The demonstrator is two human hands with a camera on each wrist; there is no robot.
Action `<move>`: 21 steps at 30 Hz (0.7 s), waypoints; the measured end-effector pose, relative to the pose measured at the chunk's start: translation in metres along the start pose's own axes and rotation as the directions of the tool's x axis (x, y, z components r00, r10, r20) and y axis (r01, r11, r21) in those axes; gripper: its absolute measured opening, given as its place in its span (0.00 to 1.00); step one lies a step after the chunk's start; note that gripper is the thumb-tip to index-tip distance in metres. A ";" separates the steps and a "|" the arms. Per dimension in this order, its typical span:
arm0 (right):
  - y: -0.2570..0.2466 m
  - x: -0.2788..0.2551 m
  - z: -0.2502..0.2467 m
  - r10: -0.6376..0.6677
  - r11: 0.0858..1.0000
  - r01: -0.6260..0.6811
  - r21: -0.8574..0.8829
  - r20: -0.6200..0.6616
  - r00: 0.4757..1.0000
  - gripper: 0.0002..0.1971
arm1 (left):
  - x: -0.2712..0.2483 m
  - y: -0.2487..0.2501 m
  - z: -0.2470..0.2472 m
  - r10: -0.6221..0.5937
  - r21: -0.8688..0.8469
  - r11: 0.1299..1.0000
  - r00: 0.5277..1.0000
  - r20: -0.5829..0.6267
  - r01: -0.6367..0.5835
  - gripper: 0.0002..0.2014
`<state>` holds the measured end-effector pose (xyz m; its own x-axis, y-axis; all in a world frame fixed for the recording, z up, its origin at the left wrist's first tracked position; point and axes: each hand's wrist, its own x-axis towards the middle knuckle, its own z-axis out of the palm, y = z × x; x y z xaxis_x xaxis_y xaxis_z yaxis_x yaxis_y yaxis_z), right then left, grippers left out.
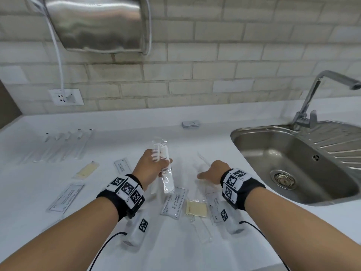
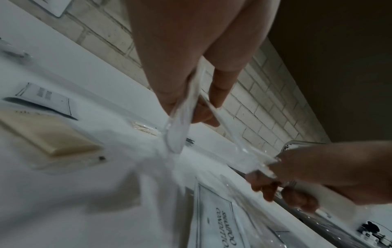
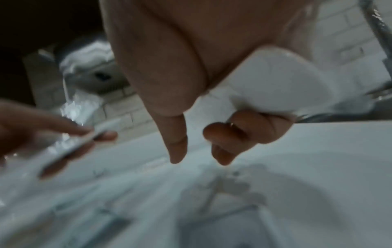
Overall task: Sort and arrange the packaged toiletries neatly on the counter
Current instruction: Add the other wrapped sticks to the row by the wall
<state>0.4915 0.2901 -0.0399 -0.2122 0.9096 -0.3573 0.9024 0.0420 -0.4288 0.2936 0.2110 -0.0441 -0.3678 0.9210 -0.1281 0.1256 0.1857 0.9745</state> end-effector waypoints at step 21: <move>-0.028 0.021 0.000 -0.192 0.979 0.199 -0.052 0.115 0.975 0.13 | -0.017 -0.029 0.007 -0.217 0.677 0.732 0.968 0.129 0.073 0.24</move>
<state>0.4615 0.3085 -0.0350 -0.4232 0.8308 -0.3614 0.8603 0.2433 -0.4480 0.3027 0.1920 -0.0712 -0.2638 0.8952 -0.3592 0.6889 0.4355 0.5794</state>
